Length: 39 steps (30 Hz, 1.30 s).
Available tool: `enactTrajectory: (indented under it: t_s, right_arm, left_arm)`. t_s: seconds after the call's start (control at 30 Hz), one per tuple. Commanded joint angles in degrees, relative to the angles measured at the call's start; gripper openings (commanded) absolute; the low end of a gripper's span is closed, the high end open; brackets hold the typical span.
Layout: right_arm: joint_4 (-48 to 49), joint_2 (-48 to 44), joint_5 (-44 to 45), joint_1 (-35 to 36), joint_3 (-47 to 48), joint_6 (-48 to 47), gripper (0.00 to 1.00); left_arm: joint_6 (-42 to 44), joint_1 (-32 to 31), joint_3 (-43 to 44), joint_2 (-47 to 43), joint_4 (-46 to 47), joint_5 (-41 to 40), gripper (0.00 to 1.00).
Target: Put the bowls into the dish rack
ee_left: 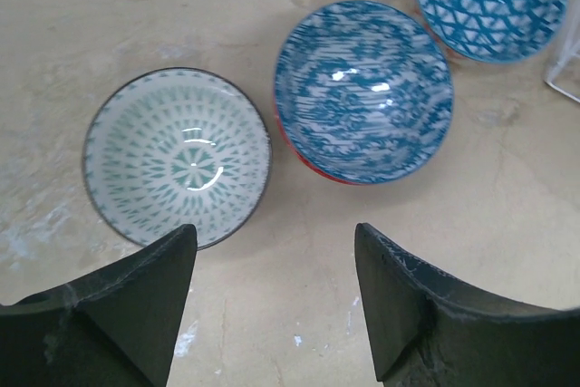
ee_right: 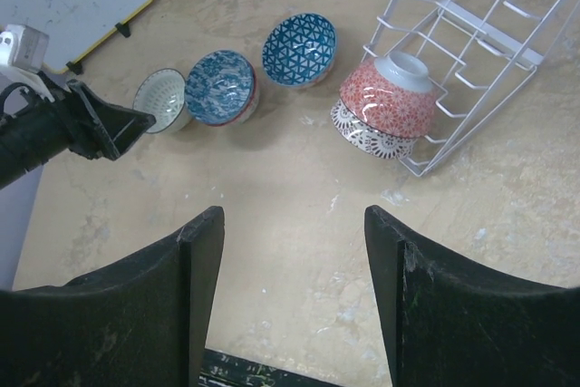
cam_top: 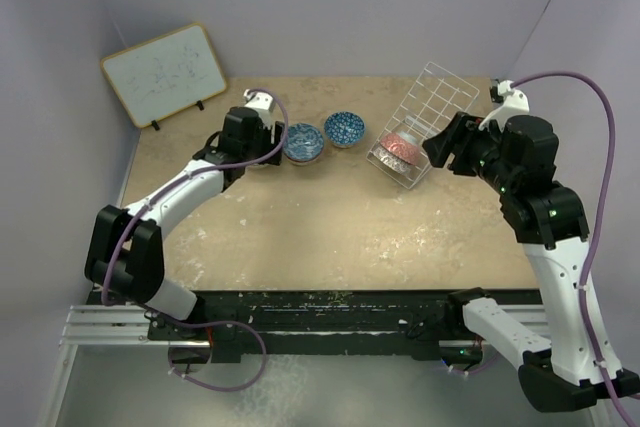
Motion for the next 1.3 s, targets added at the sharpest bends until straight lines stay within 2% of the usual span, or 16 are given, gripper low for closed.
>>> enactTrajectory:
  t_s: [0.0, 0.2, 0.37, 0.63, 0.93, 1.27]
  right_arm:
    - [2.63, 0.29, -1.91, 0.19, -0.75, -0.3, 0.66]
    - [2.63, -0.16, -1.19, 0.19, -0.95, -0.42, 0.65]
    - [2.33, 0.18, -0.42, 0.19, -0.93, -1.1, 0.66]
    - [3.19, 0.4, -0.81, 0.19, -2.24, -0.65, 0.65]
    - [3.52, 0.85, -0.6, 0.19, -2.67, -0.43, 0.66]
    - [3.79, 0.95, -0.63, 0.19, -3.05, -0.25, 0.65]
  left_arm:
    - [8.89, 0.71, -1.25, 0.18, 6.15, 13.99, 0.73]
    - [14.17, 2.08, 1.41, 4.94, 3.97, 16.61, 0.72]
    - [13.39, 3.81, 2.17, 8.53, 3.94, 16.24, 0.68]
    - [13.51, 5.66, 2.05, 11.34, 5.56, 14.65, 0.67]
    - [13.43, 5.74, 1.79, 13.43, 7.49, 13.31, 0.51]
    - [12.67, 5.74, -0.31, 11.98, 7.81, 10.31, 0.38]
